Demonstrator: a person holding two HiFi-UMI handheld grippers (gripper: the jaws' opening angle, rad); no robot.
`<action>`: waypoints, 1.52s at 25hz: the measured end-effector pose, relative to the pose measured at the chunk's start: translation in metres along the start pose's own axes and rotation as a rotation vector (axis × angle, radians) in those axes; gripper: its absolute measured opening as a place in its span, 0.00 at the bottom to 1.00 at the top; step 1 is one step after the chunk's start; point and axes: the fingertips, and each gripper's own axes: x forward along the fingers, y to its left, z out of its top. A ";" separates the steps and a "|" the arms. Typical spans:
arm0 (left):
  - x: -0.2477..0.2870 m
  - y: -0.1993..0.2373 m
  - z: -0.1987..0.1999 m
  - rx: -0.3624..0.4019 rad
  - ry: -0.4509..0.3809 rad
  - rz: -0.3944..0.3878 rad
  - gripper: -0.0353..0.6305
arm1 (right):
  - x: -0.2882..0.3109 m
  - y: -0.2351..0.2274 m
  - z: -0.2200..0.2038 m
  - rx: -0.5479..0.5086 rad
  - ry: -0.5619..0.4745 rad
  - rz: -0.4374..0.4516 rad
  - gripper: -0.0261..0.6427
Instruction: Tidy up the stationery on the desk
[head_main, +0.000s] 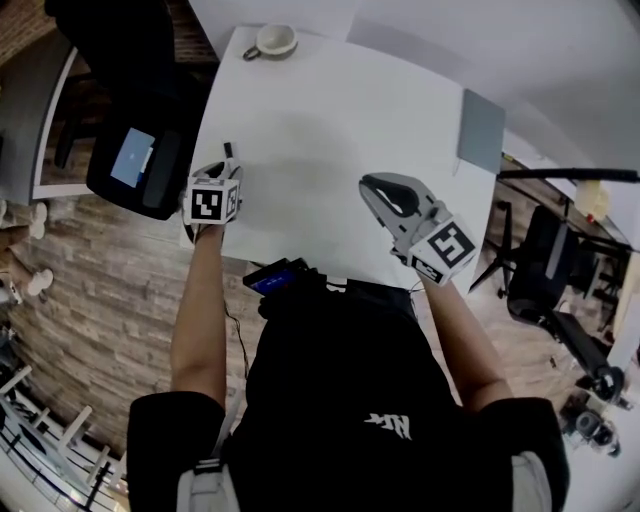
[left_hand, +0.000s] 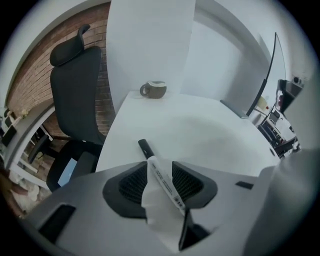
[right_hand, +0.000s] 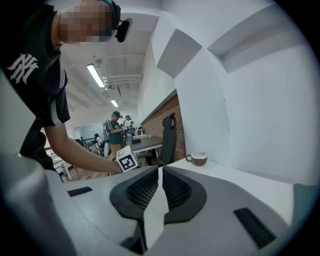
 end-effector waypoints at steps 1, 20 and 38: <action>0.003 -0.001 -0.002 0.008 0.014 0.002 0.28 | -0.001 -0.002 -0.001 0.002 0.002 -0.002 0.11; -0.001 0.012 -0.013 0.039 0.080 0.065 0.15 | -0.005 -0.009 -0.001 0.026 -0.006 -0.024 0.11; -0.033 -0.068 0.058 -0.025 -0.124 -0.131 0.15 | -0.037 -0.032 0.014 0.017 -0.075 -0.090 0.11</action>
